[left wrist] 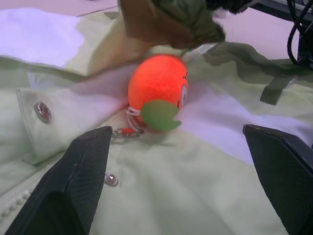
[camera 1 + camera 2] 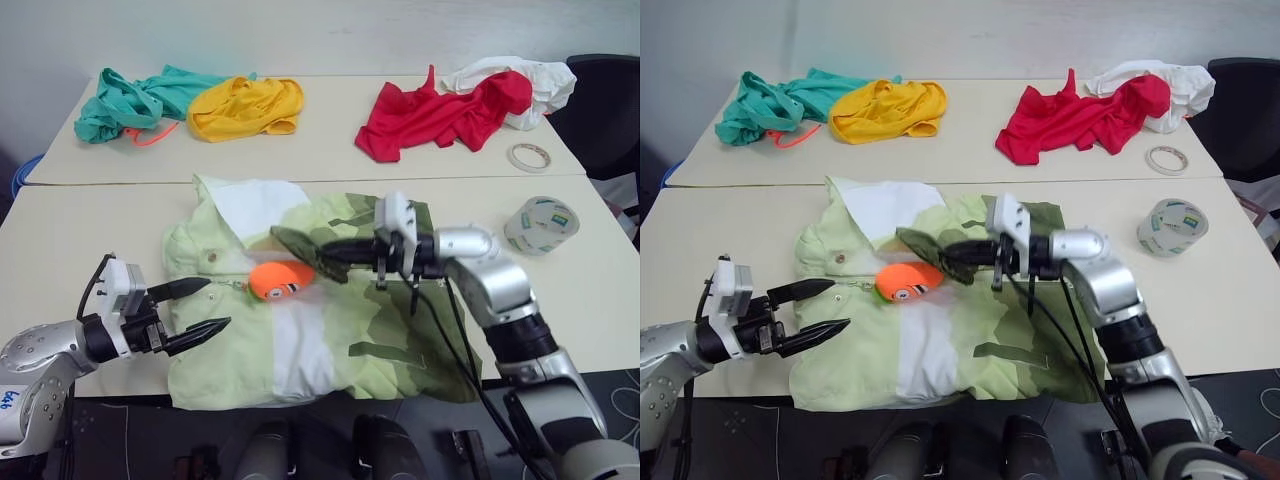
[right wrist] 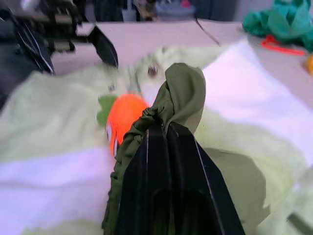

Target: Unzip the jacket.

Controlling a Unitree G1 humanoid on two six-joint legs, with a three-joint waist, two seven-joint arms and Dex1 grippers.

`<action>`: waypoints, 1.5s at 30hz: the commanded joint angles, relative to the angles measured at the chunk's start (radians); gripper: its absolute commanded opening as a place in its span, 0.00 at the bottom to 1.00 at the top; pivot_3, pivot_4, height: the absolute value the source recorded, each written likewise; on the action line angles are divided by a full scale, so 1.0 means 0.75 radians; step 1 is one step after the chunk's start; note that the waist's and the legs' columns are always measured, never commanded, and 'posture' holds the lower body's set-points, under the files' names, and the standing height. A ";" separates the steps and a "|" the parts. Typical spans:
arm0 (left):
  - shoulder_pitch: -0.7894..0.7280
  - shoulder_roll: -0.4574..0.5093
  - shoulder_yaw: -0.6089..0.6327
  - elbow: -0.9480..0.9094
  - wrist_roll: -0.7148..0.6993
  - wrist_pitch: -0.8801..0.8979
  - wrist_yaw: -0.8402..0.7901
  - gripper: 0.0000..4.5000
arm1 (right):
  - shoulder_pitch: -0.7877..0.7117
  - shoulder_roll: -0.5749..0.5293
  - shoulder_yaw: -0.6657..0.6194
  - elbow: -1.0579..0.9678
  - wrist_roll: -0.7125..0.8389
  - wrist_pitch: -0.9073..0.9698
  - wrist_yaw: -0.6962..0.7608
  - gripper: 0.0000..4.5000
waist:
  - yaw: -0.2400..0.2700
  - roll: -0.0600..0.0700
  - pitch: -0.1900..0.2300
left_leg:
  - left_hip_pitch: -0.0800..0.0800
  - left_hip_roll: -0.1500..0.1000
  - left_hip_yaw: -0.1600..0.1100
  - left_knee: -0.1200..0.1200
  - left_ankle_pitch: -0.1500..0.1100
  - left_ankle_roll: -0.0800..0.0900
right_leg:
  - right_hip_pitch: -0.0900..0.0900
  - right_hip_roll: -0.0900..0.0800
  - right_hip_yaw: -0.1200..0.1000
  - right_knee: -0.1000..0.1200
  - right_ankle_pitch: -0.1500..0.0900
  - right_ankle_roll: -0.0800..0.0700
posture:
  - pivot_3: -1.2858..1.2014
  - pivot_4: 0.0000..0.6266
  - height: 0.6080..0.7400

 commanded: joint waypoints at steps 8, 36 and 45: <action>-0.055 -0.010 -0.031 0.014 0.046 -0.066 0.023 1.00 | -0.447 0.180 -0.095 0.976 -0.391 -0.318 -0.725 0.00 | -0.032 0.000 0.000 | 0.000 0.000 0.000 -0.002 -0.001 -0.002 | -0.002 0.001 0.001 0.002 -0.001 -0.002 | 0.52 0.24 1.00; -0.532 0.119 -0.363 0.765 0.478 -0.557 -0.314 1.00 | -0.001 0.210 0.243 0.049 -0.219 -0.001 0.059 0.99 | -0.028 0.000 0.000 | 0.000 0.001 0.003 -0.002 0.000 -0.003 | -0.005 0.003 -0.008 0.005 -0.002 -0.004 | 0.52 0.24 1.00; -0.679 0.099 -0.413 1.017 0.551 -0.659 -0.369 1.00 | 0.027 0.294 0.348 0.110 -0.299 0.071 0.010 0.80 | -0.029 -0.001 0.000 | -0.001 0.000 0.003 -0.001 0.000 -0.002 | -0.005 0.002 -0.011 0.005 -0.002 -0.003 | 0.52 0.24 1.00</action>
